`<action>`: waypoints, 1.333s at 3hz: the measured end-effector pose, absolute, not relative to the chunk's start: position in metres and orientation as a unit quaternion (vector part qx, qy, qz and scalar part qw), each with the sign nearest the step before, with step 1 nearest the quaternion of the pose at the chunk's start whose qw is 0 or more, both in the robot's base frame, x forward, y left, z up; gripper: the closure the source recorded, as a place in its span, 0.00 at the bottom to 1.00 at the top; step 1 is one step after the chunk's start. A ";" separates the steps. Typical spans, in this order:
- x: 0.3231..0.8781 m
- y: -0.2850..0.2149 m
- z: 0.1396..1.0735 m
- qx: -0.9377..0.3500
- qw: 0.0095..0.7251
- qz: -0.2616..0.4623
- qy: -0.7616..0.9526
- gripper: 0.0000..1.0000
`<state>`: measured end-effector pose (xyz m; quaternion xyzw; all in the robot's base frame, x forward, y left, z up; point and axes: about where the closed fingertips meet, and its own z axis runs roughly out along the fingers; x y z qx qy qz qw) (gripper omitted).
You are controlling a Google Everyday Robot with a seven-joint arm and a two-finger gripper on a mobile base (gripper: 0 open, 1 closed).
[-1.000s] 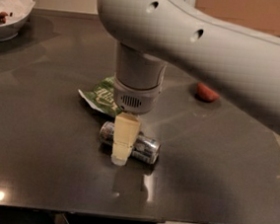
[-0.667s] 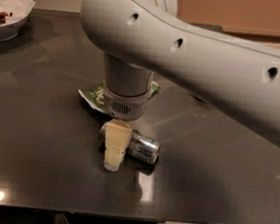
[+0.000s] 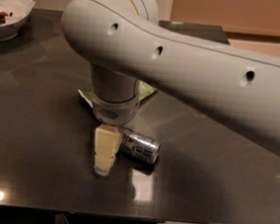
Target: Place redbull can upright
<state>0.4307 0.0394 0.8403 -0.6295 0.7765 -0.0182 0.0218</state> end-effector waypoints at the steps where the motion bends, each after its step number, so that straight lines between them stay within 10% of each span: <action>1: 0.431 0.039 0.834 -0.619 0.018 -0.023 0.784 0.18; 4: 0.433 0.033 0.860 -0.613 0.061 0.028 0.787 0.87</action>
Offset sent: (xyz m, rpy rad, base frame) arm -0.0014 -0.0013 -0.0112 -0.0160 0.0241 -0.0552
